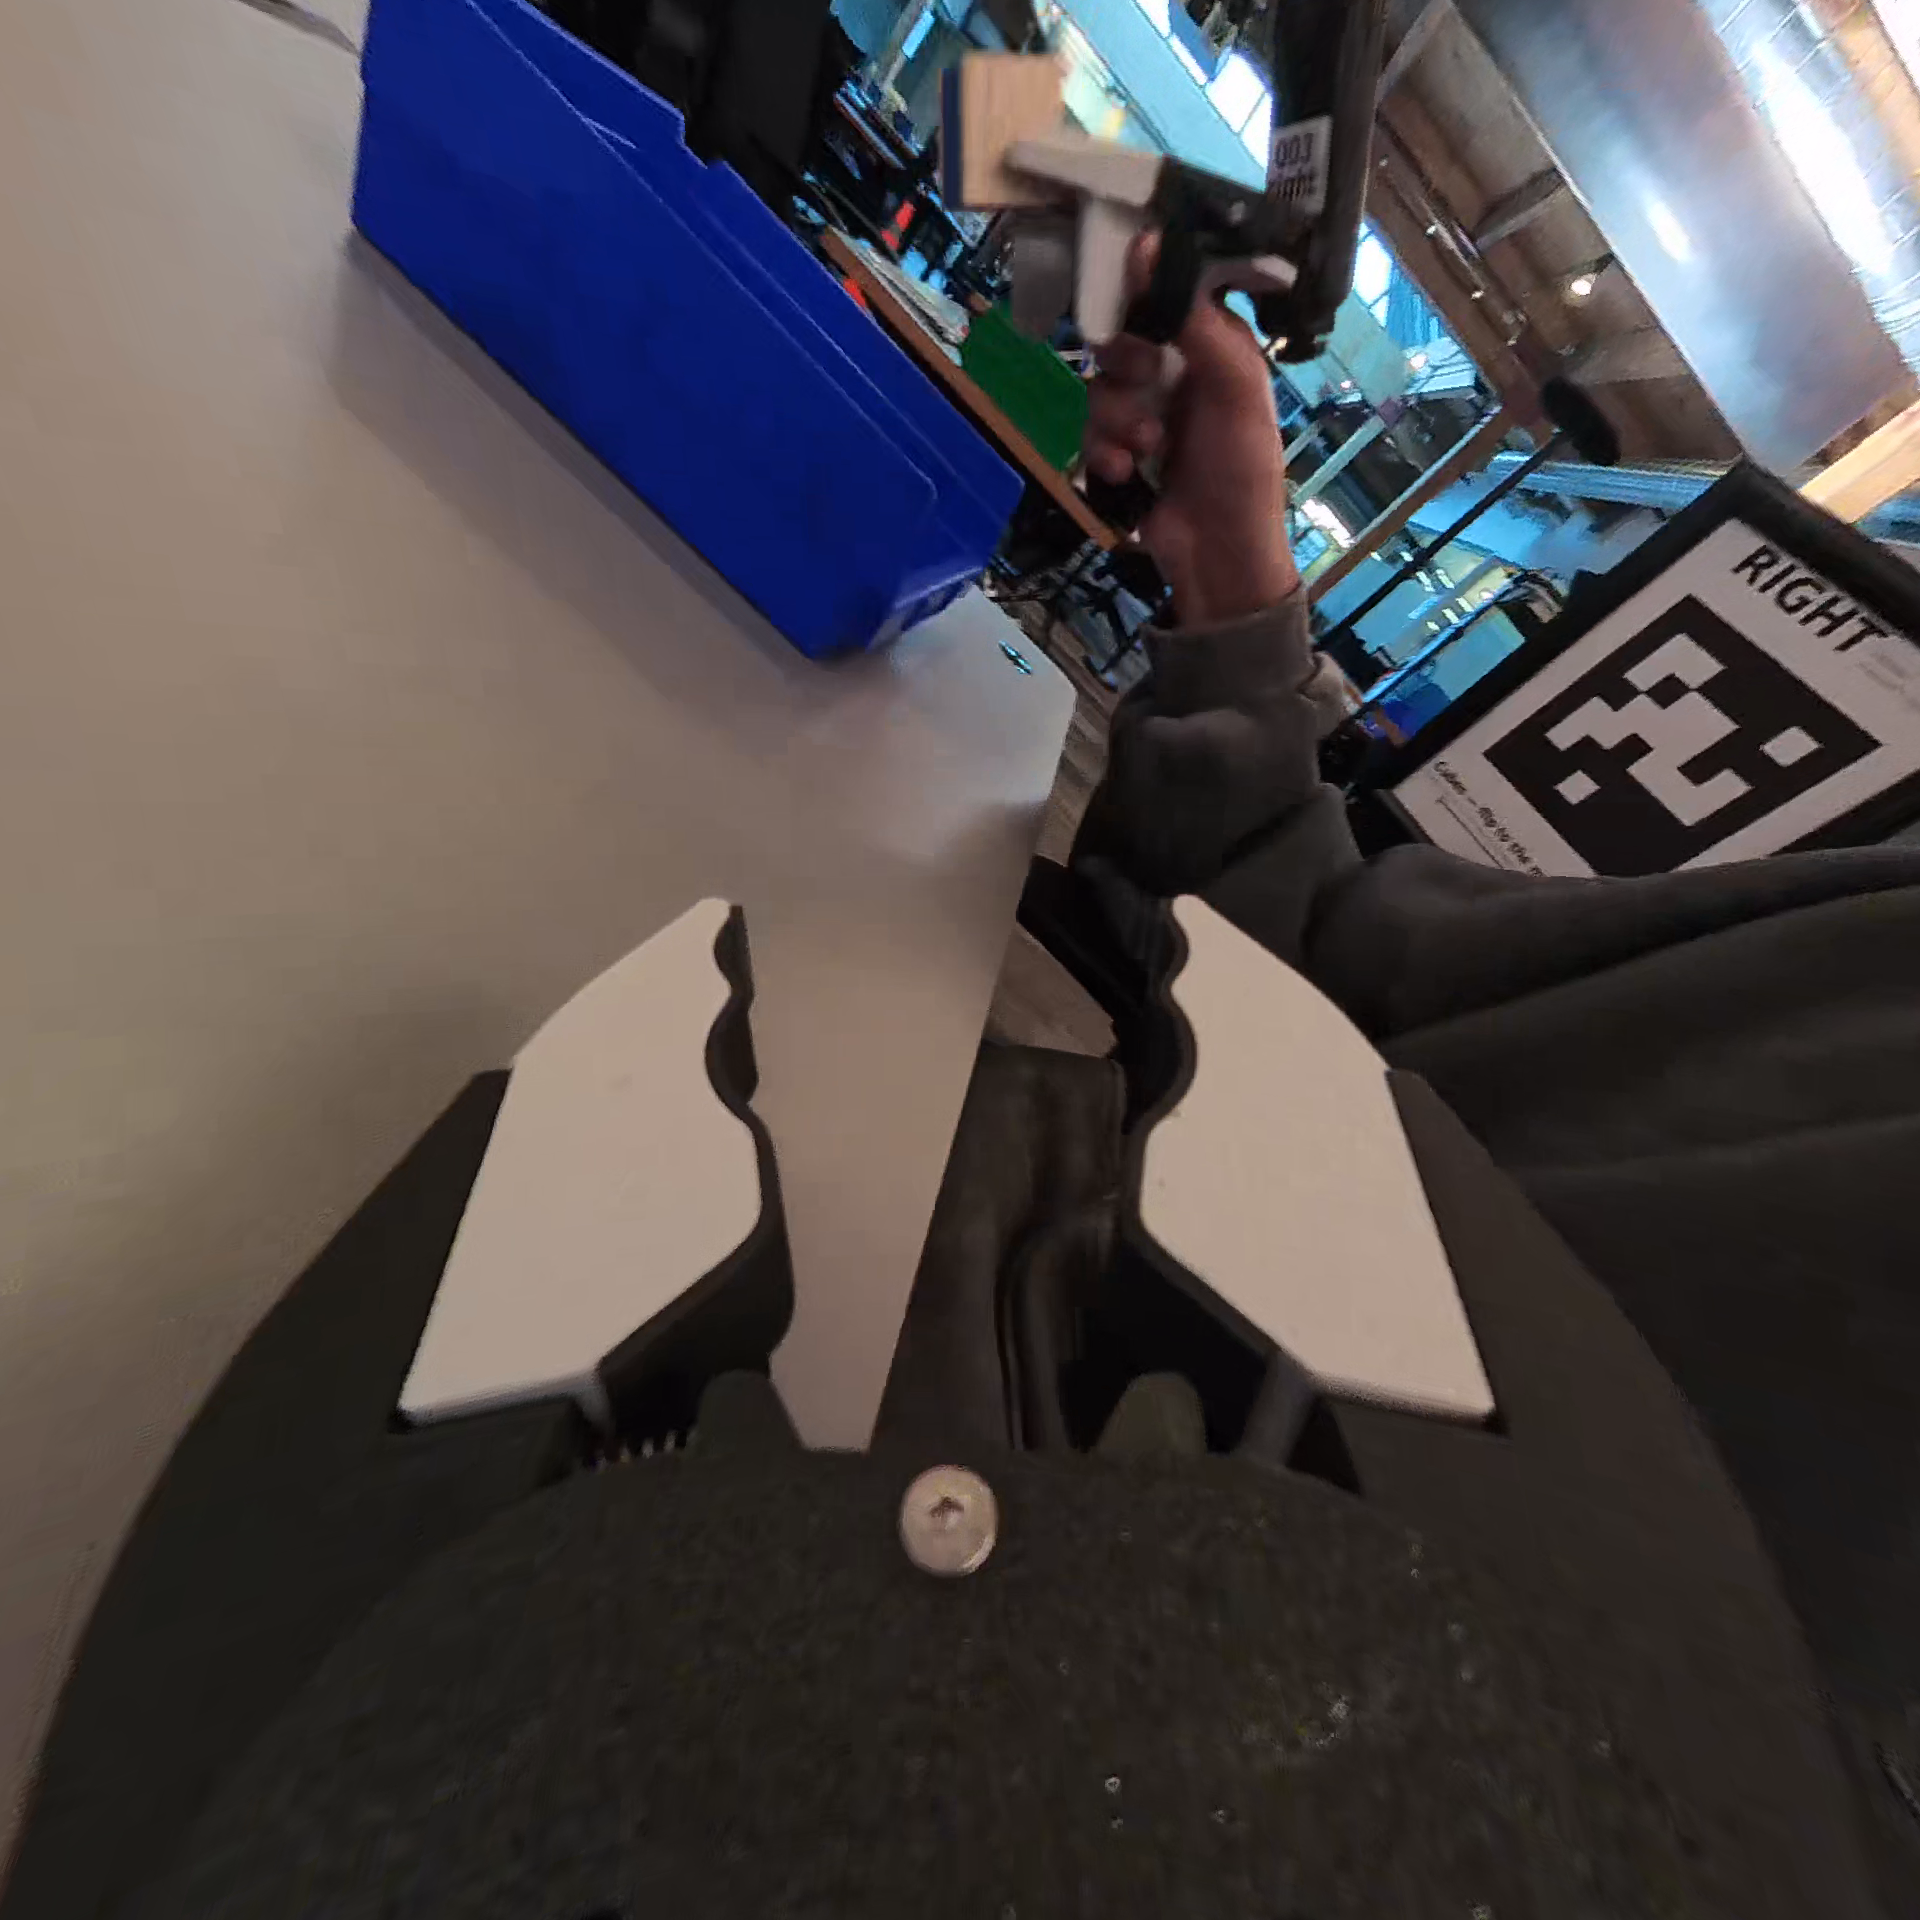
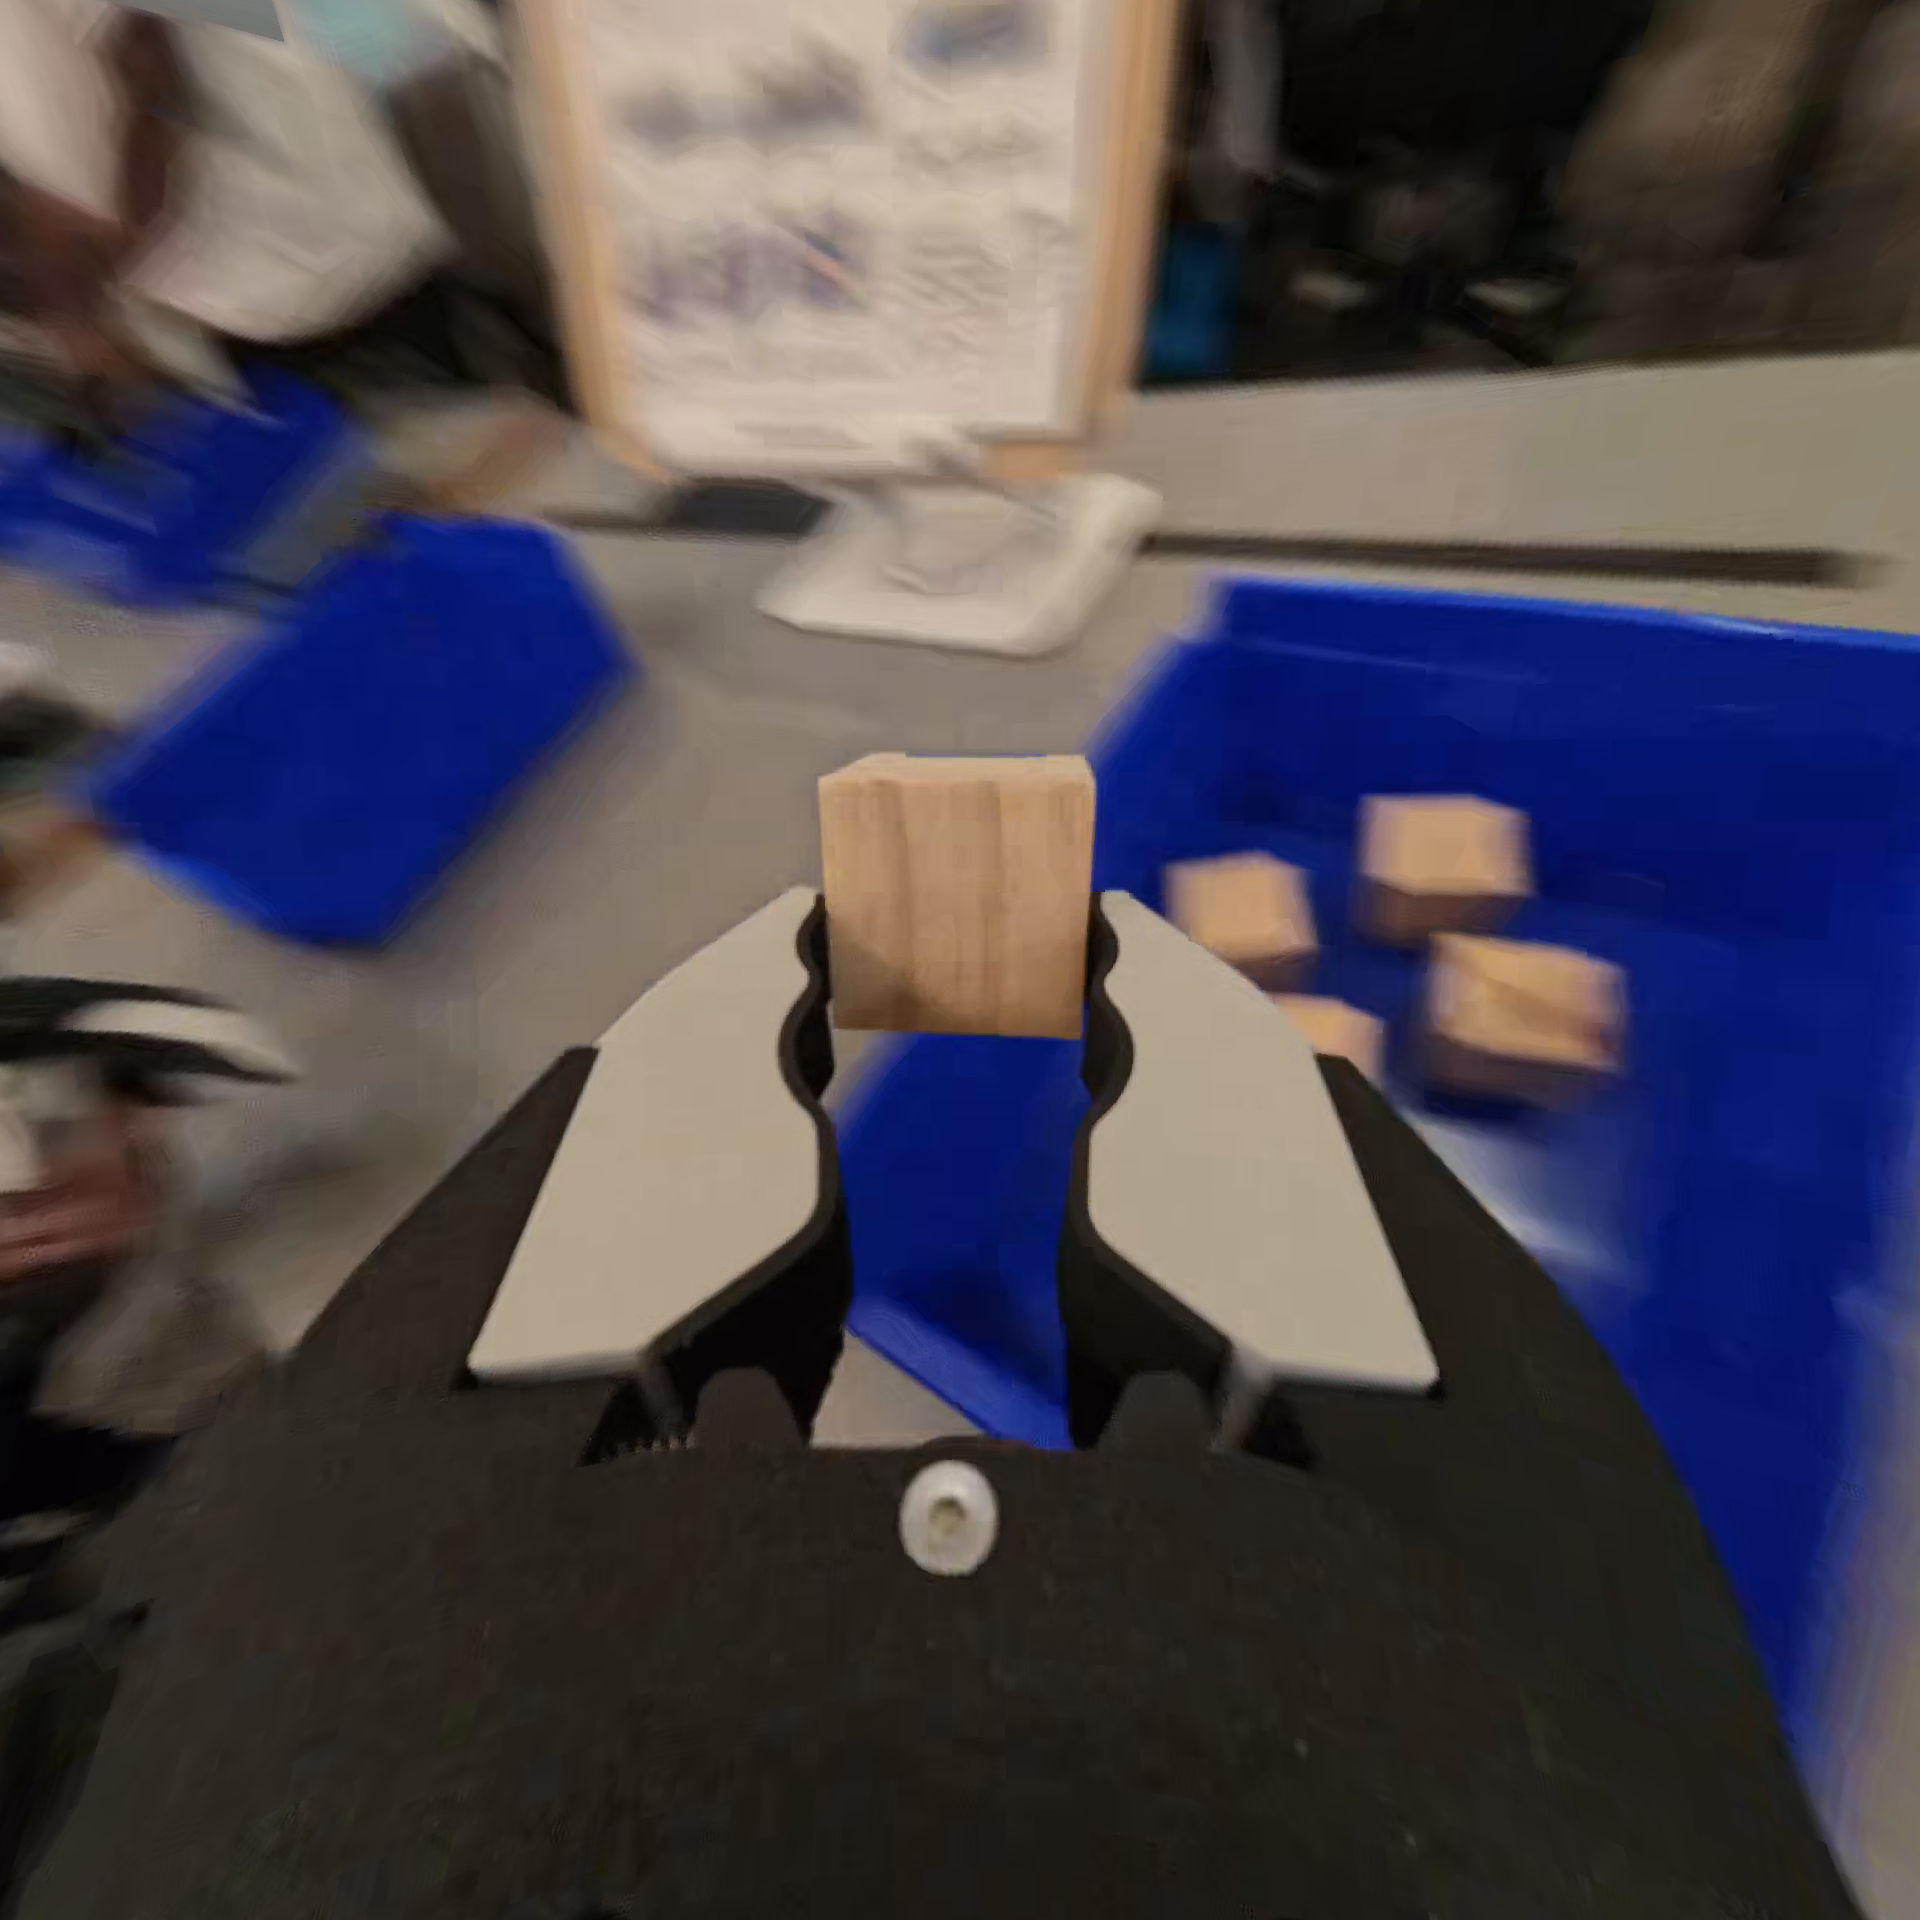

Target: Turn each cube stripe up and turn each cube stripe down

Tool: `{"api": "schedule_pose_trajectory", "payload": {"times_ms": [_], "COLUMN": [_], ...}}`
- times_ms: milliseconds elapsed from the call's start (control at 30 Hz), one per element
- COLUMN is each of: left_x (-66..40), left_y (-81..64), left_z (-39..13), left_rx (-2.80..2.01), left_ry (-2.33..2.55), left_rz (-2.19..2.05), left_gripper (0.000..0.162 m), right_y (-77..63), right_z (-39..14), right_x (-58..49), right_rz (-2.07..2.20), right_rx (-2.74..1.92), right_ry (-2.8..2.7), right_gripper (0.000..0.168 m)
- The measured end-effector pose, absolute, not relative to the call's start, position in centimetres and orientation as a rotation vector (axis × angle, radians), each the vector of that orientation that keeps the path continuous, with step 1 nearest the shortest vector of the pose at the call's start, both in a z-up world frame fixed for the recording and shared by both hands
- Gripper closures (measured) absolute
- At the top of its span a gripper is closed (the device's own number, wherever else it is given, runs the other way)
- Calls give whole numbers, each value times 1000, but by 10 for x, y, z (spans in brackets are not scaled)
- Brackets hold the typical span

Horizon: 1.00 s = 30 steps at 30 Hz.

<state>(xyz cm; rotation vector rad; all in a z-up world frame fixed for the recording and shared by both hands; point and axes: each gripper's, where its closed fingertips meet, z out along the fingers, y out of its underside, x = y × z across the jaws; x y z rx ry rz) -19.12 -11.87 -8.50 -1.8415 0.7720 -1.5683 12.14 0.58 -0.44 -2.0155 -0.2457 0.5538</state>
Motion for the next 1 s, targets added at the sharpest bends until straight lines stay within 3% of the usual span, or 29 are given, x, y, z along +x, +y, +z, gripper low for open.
{"api": "schedule_pose_trajectory", "payload": {"times_ms": [100, 267, 533, 600, 733, 900, 1000], "left_x": [-184, -173, -172, -172, -174, -180, -183], "left_y": [-120, -134, -142, -142, -141, -129, -130], "left_z": [-84, -94, -94, -93, -92, -102, -106], "left_rx": [-1840, -1874, -1876, -1874, -1865, -1898, -1925], "left_ry": [804, 911, 956, 952, 956, 979, 1032], "left_rz": [-1603, -1609, -1616, -1636, -1630, -1449, -1377], "left_gripper": [90, 90, 90, 90, 89, 89, 89], "right_y": [4, 6, 13, 10, 3, -6, -49], "right_z": [-55, -129, -178, -177, -125, -12, -8], "right_x": [190, 214, 217, 217, 214, 108, -2], "right_rz": [177, 74, -2, 18, -56, 273, 677], "right_rx": [-2340, -2640, -2819, -2833, -2683, -2043, -1701], "right_ry": [-140, -6, 88, 79, 1, -426, -639], "right_gripper": [122, 122, 122, 122, 94, 97, 99]}}
